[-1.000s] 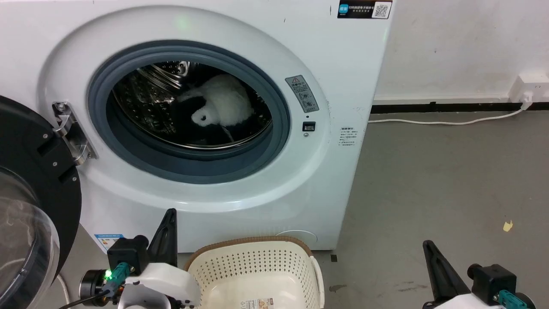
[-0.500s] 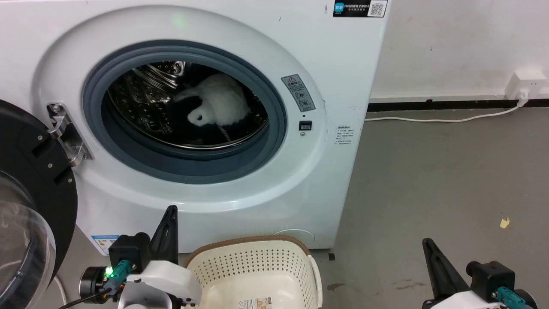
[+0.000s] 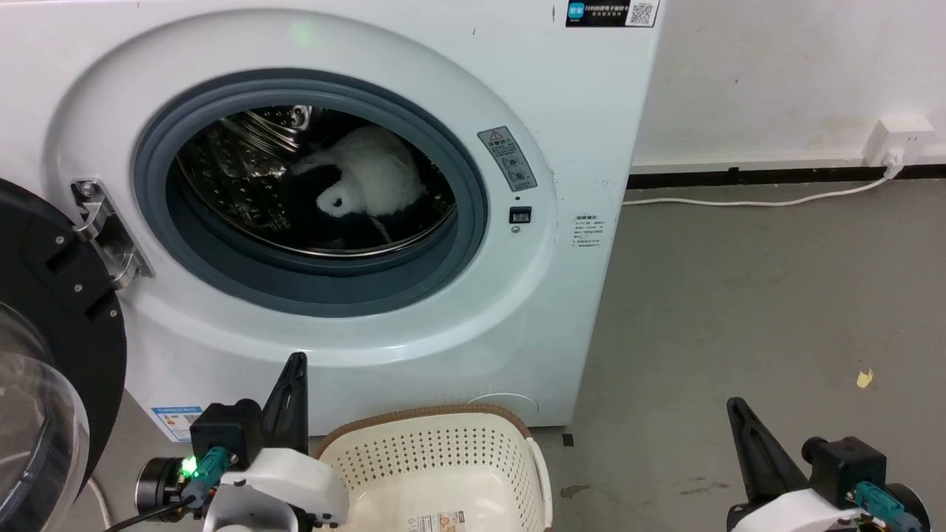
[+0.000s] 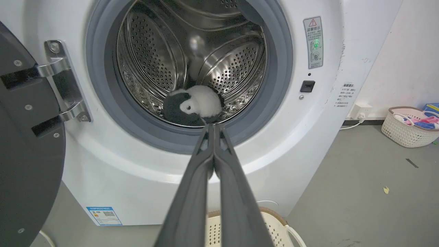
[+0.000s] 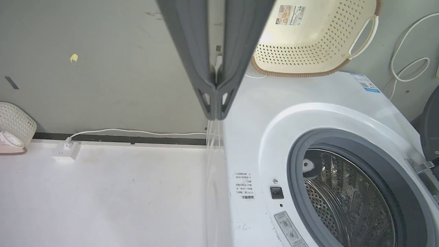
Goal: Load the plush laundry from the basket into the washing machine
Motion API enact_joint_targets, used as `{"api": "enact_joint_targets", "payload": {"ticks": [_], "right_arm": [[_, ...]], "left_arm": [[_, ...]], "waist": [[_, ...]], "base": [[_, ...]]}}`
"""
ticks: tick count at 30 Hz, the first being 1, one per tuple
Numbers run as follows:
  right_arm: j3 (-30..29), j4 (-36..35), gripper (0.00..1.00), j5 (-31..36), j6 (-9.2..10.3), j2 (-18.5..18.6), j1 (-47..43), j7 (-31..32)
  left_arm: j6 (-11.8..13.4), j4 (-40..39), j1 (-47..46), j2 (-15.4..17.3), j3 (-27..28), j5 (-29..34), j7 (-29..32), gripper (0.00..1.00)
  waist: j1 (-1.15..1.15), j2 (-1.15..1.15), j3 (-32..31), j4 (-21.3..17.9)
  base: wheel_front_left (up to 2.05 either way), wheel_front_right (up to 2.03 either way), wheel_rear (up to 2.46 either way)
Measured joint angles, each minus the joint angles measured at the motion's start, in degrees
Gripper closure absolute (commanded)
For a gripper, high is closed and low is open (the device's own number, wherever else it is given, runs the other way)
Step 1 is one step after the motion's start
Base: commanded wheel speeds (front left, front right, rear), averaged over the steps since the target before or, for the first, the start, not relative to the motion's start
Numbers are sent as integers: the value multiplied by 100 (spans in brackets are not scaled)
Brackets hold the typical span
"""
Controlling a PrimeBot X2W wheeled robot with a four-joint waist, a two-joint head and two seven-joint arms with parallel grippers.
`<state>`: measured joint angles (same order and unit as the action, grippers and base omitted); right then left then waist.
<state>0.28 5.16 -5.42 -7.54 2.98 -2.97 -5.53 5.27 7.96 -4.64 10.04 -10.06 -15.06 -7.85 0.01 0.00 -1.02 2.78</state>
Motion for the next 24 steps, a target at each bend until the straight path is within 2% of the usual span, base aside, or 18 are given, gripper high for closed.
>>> {"api": "enact_joint_targets", "payload": {"ticks": [24], "right_arm": [[-5, -175, 100, 194, 1, 0, 32, 229]], "left_arm": [[-192, -283, 125, -237, 369, 549, 290, 100]], "waist": [[-1, 0, 38, -105]], "base": [[0, 0, 0]]}}
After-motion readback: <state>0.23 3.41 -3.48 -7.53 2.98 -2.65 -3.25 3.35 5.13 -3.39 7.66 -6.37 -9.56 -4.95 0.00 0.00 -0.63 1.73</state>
